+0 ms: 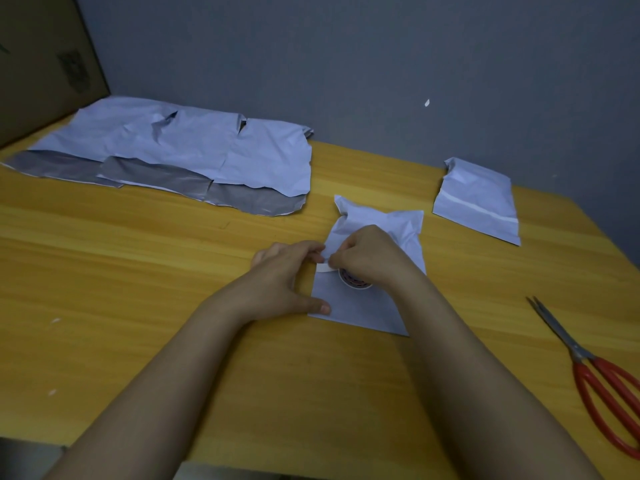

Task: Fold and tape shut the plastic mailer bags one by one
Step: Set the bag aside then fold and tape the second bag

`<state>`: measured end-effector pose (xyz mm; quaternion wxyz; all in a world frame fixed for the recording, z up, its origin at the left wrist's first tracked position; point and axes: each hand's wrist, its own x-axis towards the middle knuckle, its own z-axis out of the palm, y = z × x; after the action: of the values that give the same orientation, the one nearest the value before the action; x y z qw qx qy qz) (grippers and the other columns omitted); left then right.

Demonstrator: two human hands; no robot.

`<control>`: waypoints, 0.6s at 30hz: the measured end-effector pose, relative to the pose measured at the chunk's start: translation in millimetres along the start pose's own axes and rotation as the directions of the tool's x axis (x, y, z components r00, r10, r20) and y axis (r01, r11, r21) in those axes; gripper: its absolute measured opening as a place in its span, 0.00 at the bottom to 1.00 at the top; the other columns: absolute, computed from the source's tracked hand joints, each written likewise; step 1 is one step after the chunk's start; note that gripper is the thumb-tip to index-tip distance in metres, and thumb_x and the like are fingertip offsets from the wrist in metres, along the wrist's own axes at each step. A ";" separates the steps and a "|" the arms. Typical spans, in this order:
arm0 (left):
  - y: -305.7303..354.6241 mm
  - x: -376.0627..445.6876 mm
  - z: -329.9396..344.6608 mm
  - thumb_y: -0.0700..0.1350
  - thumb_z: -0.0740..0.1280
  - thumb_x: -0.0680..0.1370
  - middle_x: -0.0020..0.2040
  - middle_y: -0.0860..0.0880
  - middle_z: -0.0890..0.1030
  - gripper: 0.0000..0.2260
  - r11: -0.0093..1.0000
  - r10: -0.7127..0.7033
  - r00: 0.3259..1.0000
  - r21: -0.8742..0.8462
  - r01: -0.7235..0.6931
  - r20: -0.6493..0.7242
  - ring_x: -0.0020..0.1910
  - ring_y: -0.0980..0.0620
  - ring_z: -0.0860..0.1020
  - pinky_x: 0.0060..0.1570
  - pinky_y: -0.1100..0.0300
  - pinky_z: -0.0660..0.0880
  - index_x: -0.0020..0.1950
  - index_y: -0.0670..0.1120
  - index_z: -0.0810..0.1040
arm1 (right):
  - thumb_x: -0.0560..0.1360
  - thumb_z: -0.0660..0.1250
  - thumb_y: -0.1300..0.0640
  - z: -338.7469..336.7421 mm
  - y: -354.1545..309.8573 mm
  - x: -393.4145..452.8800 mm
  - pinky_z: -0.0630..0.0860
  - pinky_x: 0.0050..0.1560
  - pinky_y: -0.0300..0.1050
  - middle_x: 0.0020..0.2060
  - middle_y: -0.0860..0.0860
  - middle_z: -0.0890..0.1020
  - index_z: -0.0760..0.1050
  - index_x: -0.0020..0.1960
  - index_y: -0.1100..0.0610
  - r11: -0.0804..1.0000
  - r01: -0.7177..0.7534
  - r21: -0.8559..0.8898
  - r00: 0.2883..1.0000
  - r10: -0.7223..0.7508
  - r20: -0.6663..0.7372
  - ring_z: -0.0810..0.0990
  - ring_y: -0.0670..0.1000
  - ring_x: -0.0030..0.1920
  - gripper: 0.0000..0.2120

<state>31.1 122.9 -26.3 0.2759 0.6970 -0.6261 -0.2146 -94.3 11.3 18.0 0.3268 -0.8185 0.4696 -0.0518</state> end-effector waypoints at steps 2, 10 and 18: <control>0.1 0.2 -0.4 0.59 0.76 0.65 0.62 0.66 0.69 0.40 1.000 0.000 1.000 -0.004 0.000 0.002 0.65 0.60 0.60 0.66 0.61 0.55 0.72 0.58 0.59 | 0.71 0.70 0.57 -0.4 -1.3 -0.4 0.68 0.37 0.44 0.33 0.56 0.75 0.80 0.42 0.63 1.000 0.004 -0.013 1.000 -0.004 0.009 0.75 0.53 0.36 0.08; -1.3 -0.8 1.0 0.59 0.76 0.65 0.63 0.64 0.69 0.39 1.000 0.012 1.000 -0.003 -0.012 -0.015 0.65 0.60 0.61 0.66 0.60 0.57 0.72 0.57 0.61 | 0.71 0.71 0.56 -0.4 -2.0 1.9 0.68 0.36 0.44 0.33 0.56 0.75 0.75 0.39 0.59 1.000 -0.001 -0.028 1.000 0.002 0.018 0.75 0.53 0.35 0.08; -1.3 -1.3 0.7 0.62 0.75 0.64 0.60 0.60 0.65 0.34 0.996 0.004 0.999 0.089 0.001 -0.055 0.60 0.58 0.60 0.59 0.61 0.58 0.66 0.58 0.66 | 0.70 0.71 0.57 1.5 -1.3 6.3 0.69 0.35 0.45 0.29 0.53 0.73 0.72 0.36 0.60 0.998 -0.035 -0.044 0.999 0.035 0.005 0.74 0.52 0.32 0.10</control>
<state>31.4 124.1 -27.7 0.2617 0.7138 -0.6277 -0.1672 -89.2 7.4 16.2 0.3111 -0.8174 0.4838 -0.0334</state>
